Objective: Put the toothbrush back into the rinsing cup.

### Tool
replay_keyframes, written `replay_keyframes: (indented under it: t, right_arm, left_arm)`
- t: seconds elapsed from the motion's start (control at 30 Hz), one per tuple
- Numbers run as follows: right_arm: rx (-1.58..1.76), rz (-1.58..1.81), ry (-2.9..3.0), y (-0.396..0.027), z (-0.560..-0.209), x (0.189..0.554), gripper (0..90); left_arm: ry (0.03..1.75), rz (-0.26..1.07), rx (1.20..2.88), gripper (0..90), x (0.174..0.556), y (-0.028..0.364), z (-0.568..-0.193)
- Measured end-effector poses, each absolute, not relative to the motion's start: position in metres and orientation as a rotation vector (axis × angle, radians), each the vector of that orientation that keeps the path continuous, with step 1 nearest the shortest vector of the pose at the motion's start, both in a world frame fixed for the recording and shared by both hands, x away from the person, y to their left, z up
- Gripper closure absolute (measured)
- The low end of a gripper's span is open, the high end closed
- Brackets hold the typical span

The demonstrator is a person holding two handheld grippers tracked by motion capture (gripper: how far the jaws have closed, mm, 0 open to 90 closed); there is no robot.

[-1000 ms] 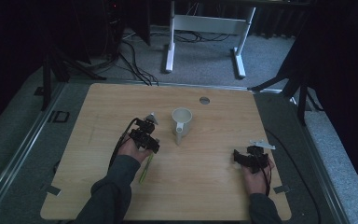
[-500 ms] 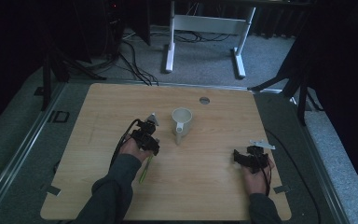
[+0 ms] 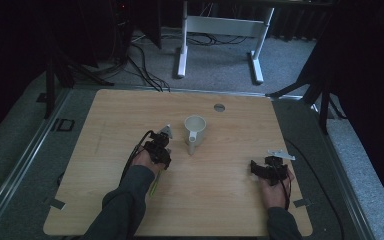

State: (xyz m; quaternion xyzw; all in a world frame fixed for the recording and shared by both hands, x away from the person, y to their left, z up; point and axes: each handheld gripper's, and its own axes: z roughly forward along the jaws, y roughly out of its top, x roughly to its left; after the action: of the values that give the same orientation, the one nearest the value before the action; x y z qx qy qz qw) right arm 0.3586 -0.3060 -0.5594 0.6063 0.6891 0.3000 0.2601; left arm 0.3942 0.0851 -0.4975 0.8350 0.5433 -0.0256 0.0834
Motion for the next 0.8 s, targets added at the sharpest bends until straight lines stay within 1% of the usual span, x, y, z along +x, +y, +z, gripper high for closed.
replay_keyframes:
  t: [0.17,0.47,0.57,0.8]
  right_arm:
    - [1.642,0.812,1.867,-0.306,-0.559,0.359,18.0]
    - [1.642,0.812,1.867,-0.306,-0.559,0.359,18.0]
    - [1.642,0.813,1.866,-0.306,-0.559,0.359,18.0]
    - [1.642,0.813,1.867,-0.306,-0.559,0.359,18.0]
  left_arm:
    - [1.643,-0.086,2.510,65.6,0.396,0.084,-0.504]
    - [1.670,-0.053,2.539,68.0,0.395,0.082,-0.509]
    - [1.679,-0.056,2.550,71.3,0.395,0.081,-0.511]
    - [1.686,-0.060,2.543,71.5,0.395,0.079,-0.513]
